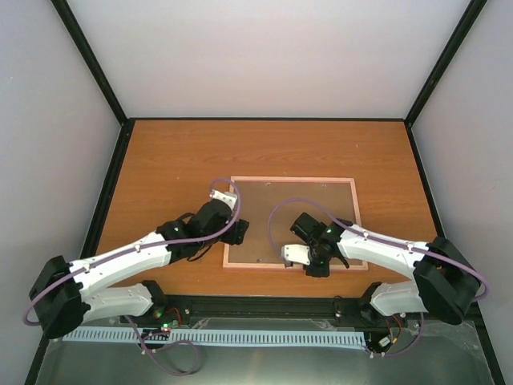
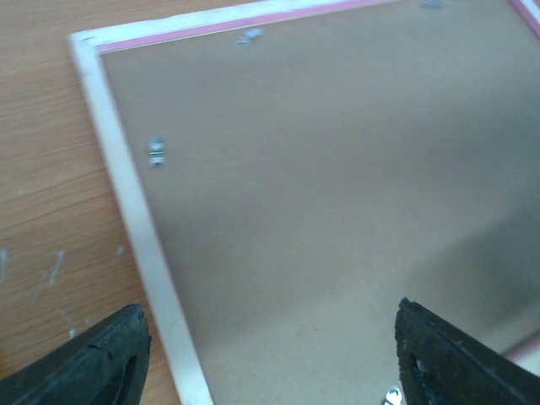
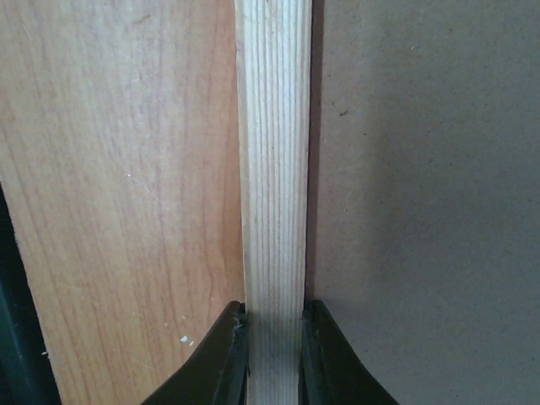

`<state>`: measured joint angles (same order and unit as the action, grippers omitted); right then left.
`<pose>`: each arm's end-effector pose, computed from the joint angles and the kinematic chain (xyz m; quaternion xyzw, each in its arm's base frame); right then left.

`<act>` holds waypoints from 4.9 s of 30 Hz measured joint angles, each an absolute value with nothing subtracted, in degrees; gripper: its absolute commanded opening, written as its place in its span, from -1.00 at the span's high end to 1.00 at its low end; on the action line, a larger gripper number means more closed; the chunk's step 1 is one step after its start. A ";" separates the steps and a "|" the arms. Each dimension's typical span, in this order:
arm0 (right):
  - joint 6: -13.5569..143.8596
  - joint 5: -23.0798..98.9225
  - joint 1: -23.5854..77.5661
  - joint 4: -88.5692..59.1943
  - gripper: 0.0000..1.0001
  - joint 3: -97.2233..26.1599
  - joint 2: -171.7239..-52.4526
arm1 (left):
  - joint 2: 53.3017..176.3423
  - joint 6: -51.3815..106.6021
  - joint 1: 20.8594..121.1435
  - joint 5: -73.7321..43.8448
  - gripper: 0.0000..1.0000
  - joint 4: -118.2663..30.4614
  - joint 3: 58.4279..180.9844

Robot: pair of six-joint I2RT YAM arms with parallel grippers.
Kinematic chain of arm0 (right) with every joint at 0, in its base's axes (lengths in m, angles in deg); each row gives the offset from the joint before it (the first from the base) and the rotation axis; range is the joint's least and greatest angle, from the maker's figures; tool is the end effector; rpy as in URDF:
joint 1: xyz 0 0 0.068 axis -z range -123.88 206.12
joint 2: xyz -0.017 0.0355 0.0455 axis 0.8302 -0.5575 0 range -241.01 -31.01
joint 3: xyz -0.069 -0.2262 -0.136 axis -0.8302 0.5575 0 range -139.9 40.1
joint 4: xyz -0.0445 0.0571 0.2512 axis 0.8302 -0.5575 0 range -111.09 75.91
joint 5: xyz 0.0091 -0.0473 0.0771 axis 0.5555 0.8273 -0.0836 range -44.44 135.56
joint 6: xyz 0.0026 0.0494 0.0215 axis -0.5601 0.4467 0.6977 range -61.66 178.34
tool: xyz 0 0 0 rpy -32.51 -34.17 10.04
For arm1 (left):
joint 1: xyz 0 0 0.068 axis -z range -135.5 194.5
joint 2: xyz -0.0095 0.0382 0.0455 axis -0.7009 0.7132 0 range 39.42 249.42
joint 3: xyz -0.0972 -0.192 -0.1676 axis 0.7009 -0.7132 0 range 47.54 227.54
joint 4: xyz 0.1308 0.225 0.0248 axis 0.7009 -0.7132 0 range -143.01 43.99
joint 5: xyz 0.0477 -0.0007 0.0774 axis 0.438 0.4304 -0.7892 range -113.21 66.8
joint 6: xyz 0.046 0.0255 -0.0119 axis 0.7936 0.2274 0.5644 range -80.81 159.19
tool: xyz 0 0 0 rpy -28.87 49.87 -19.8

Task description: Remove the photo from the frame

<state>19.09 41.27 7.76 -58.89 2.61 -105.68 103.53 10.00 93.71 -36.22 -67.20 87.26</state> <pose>0.1289 0.1488 0.1594 -0.6919 0.7177 0.0428 0.0667 0.1554 -0.1680 0.2268 0.1177 0.9133 -0.1560 0.3573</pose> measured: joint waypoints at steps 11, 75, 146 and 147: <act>20.58 37.79 7.93 -68.37 0.95 -7.67 -104.96 | 93.00 19.05 111.83 -37.23 -0.67 -62.63 83.33; 20.54 34.32 38.62 -84.37 -0.32 -58.31 -98.10 | 133.56 64.23 117.86 -57.68 0.98 -78.72 127.35; 30.76 29.95 52.02 -61.93 -0.13 -17.57 -113.73 | 116.19 -28.14 75.90 -8.62 0.99 -17.73 70.39; 30.79 29.29 52.02 -61.77 -0.13 -17.57 -114.95 | 115.79 -28.25 75.90 -9.12 0.99 -18.02 70.02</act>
<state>30.79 29.29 52.02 -61.77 -17.57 -114.95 115.79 -28.25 75.90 -9.12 -18.02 70.02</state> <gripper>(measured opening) 0.565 0.228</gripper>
